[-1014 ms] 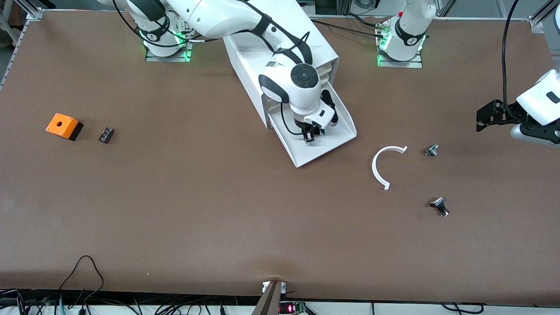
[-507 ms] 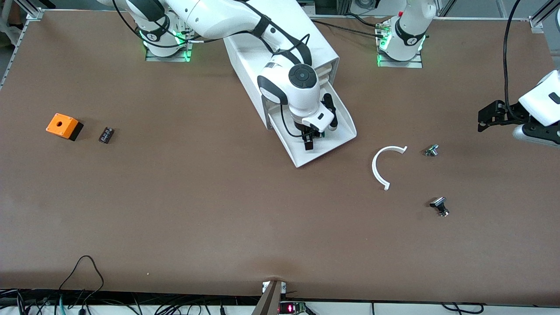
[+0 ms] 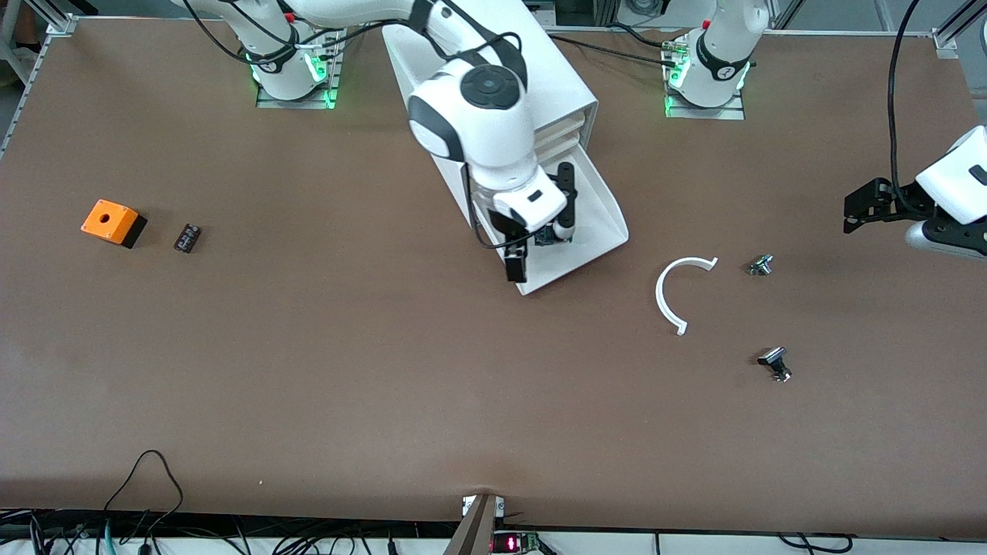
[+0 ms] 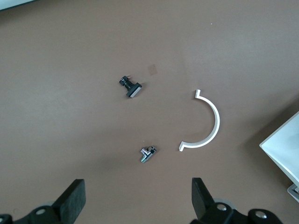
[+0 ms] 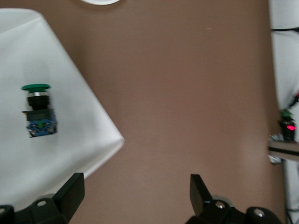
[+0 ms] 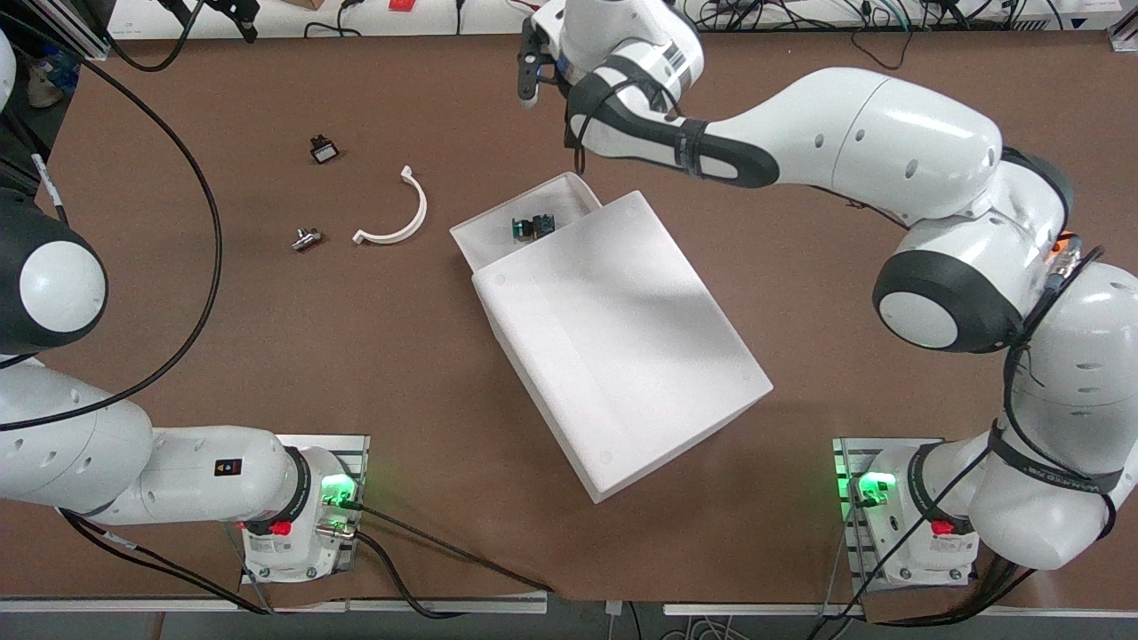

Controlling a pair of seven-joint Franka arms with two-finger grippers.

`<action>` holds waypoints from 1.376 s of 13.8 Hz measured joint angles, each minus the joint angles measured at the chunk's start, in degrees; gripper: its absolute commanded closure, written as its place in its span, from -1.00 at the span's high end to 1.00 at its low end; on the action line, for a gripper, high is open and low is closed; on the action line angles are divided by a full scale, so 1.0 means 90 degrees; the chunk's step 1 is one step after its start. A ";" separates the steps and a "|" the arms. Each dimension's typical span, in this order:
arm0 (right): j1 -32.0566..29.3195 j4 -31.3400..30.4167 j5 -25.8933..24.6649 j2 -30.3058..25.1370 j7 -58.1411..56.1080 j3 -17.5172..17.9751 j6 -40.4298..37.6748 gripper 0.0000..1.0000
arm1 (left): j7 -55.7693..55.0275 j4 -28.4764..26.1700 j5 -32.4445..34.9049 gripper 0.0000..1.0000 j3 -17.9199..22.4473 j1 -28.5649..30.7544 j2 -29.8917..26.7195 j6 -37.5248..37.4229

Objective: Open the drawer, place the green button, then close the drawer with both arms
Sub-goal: 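Withdraw the right gripper to rest while the left gripper approaches the drawer front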

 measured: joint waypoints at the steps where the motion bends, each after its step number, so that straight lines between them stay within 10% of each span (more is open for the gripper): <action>1: -0.0080 0.0000 0.0047 -0.0158 0.0080 -0.0084 -0.0056 1.00 | 0.0000 0.0000 -0.0031 1.00 0.0019 0.0001 0.0013 0.0000; 15: -0.0168 -0.0025 0.0085 -0.0865 0.4182 -0.1603 -0.2877 1.00 | -0.0309 -0.0467 -0.0738 1.00 -0.0144 -0.0111 0.0464 0.1193; 19: -0.0167 -0.0032 0.0365 -0.1170 0.4800 -0.2610 -0.3300 1.00 | -0.1232 -0.0869 -0.0757 1.00 -0.0483 -0.0212 0.0603 0.1882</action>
